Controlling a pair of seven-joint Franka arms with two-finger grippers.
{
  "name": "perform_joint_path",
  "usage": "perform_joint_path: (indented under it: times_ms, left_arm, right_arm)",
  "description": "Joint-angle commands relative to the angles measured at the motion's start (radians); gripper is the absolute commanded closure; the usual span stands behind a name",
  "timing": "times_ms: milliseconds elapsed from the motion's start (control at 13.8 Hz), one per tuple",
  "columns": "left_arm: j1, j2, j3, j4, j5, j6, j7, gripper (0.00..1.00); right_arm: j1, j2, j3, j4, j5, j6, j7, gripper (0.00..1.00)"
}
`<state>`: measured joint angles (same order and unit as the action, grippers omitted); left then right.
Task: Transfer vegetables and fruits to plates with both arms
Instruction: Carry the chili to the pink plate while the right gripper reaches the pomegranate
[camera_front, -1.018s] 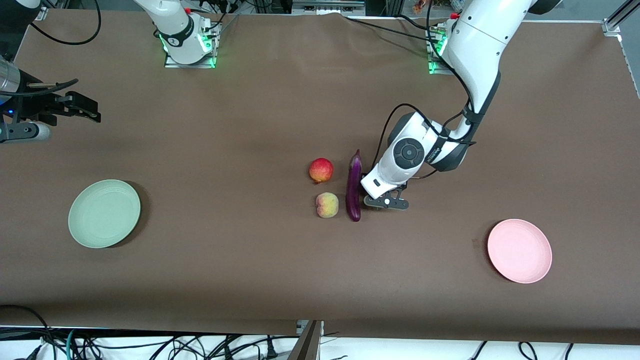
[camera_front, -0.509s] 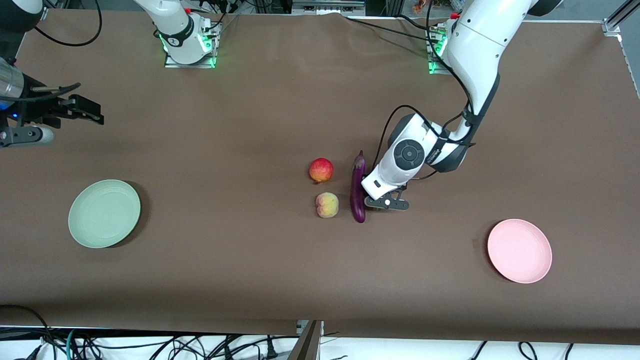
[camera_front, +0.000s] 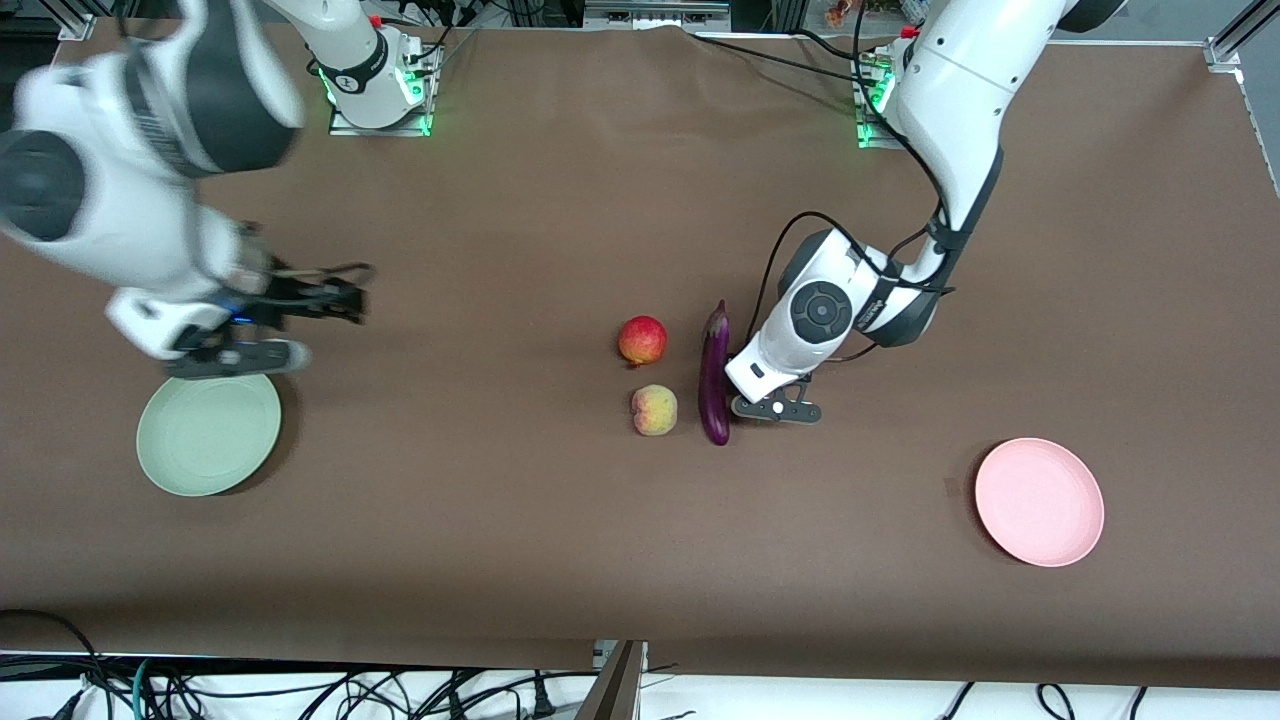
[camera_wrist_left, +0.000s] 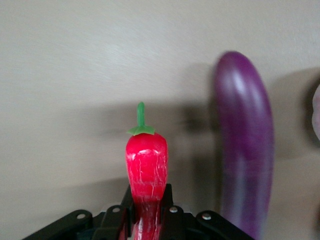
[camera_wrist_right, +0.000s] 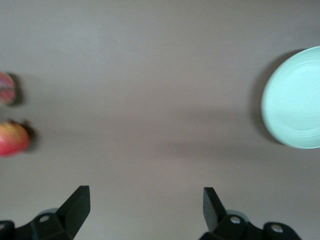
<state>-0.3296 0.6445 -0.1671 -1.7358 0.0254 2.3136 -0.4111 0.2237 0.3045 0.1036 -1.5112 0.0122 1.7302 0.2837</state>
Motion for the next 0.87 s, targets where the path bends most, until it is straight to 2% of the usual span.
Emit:
perform_joint_path:
  times_ms: [0, 145, 364, 582, 800]
  left_arm:
    - [0.085, -0.104, -0.002, -0.01, 0.022, -0.092, 0.047, 0.8]
    - [0.171, -0.12, 0.004, -0.007, 0.05, -0.095, 0.141, 0.79]
    - [0.291, -0.079, 0.009, 0.079, 0.241, -0.095, 0.335, 0.76]
    - [0.357, -0.005, 0.017, 0.183, 0.353, -0.094, 0.623, 0.77]
    - [0.394, 0.09, 0.069, 0.273, 0.415, -0.079, 0.894, 0.77]
  right_arm:
    - [0.123, 0.099, -0.001, 0.022, 0.011, 0.105, 0.191, 0.0]
    - [0.209, 0.168, -0.001, 0.022, 0.011, 0.219, 0.328, 0.0]
    - [0.327, 0.272, 0.001, 0.032, 0.009, 0.409, 0.475, 0.0]
    - [0.368, 0.353, -0.001, 0.048, 0.006, 0.514, 0.494, 0.0]
    - [0.399, 0.415, -0.001, 0.1, 0.006, 0.543, 0.511, 0.0]
